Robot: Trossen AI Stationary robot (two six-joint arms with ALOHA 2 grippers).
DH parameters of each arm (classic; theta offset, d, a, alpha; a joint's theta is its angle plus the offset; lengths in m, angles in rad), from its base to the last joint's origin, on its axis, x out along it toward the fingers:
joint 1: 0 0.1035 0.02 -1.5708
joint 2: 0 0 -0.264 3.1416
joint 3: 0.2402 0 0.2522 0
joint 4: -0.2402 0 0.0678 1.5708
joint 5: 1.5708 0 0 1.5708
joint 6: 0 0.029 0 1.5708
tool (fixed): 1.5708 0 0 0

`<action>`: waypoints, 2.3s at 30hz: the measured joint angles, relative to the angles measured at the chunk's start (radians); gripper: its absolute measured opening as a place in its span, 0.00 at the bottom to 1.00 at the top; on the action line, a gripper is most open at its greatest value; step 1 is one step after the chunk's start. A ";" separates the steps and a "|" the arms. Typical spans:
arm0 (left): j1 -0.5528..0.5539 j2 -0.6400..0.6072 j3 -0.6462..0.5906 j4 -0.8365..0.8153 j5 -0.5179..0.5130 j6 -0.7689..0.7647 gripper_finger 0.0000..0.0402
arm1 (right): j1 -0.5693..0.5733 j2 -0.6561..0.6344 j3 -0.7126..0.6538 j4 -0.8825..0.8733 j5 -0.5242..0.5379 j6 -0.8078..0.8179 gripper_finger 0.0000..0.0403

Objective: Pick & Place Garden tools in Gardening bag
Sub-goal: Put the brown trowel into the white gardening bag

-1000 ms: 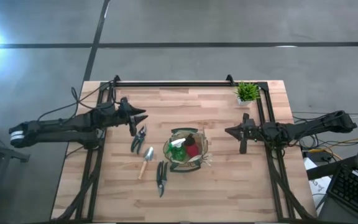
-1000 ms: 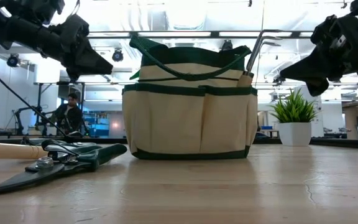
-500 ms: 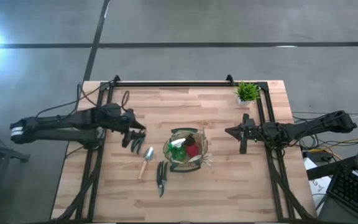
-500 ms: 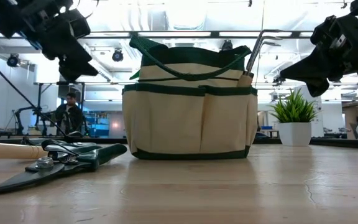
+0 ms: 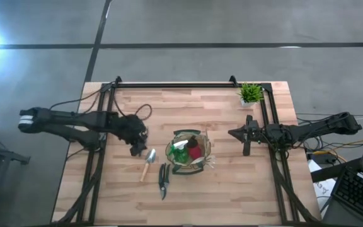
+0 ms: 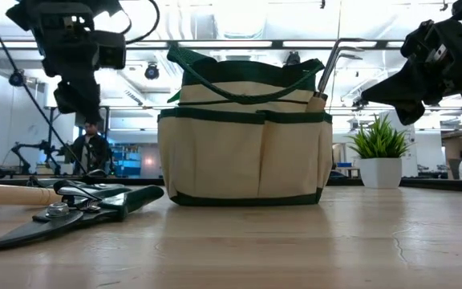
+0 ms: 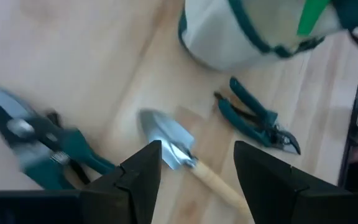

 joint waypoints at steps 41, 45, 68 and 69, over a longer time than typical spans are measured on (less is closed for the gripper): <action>-0.324 0.523 0.097 0.103 -0.094 -0.670 0.51 | 0.000 0.000 0.000 -0.003 0.001 0.000 0.02; -0.324 0.576 0.101 0.103 -0.095 -0.656 0.51 | 0.000 0.000 0.000 -0.003 0.001 0.000 0.02; -0.325 0.647 0.095 0.092 -0.213 -0.477 0.17 | 0.000 0.000 0.000 -0.003 0.001 0.000 0.02; -0.325 0.648 0.095 0.093 -0.213 -0.468 0.17 | 0.000 0.000 0.000 -0.003 0.001 0.000 0.02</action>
